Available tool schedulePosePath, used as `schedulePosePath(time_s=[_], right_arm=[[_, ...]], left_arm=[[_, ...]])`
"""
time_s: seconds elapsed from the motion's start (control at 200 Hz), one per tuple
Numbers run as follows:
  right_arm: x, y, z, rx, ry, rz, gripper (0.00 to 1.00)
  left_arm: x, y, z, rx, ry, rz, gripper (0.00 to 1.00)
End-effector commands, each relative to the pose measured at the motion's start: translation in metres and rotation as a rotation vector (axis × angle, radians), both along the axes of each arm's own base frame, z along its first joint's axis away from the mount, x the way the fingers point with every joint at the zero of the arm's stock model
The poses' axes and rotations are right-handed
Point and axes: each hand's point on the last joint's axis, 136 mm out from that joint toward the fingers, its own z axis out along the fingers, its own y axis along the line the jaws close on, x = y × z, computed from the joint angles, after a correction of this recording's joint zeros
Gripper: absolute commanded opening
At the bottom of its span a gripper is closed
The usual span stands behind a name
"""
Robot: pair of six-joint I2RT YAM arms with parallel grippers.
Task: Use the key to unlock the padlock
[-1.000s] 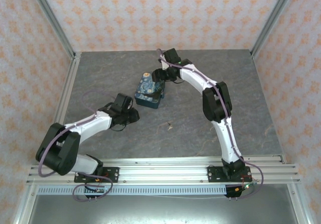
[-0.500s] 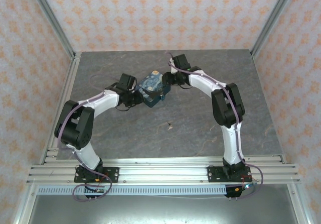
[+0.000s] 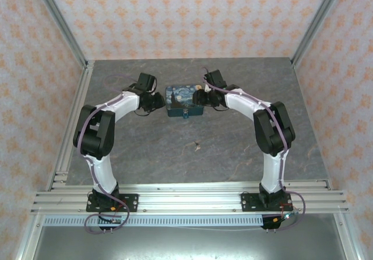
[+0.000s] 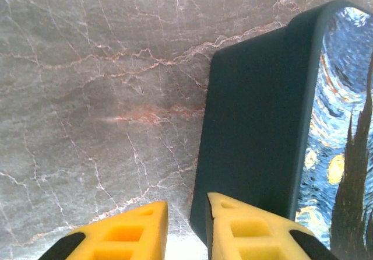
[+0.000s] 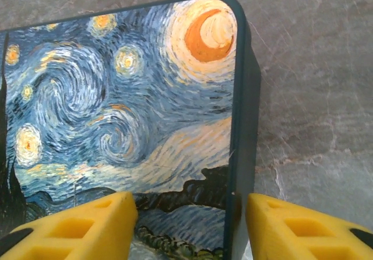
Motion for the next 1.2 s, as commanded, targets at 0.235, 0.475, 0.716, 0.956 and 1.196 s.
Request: schedulePosePath(time_s=[0.235, 0.475, 0.716, 0.956, 1.196], right_arm=[[-0.039, -0.025, 0.054, -0.091, -0.006, -0.054, 0.64], [-0.088, -0.048, 0.045, -0.115, 0.027, -0.055, 0.62], [-0.163, -0.038, -0.021, -0.369, 0.101, 0.161, 0.53], [-0.183, -0.015, -0.043, -0.471, 0.111, 0.297, 0.43], [-0.18, -0.005, -0.056, -0.513, 0.152, 0.351, 0.33]], left_arm=[[-0.031, 0.039, 0.032, 0.128, -0.025, 0.005, 0.34], [-0.085, 0.042, 0.028, 0.088, -0.021, 0.022, 0.36], [-0.135, 0.01, -0.005, 0.071, 0.023, -0.039, 0.37], [-0.155, -0.017, -0.02, 0.088, 0.058, -0.112, 0.37], [-0.165, -0.016, -0.031, 0.1, 0.079, -0.112, 0.37]])
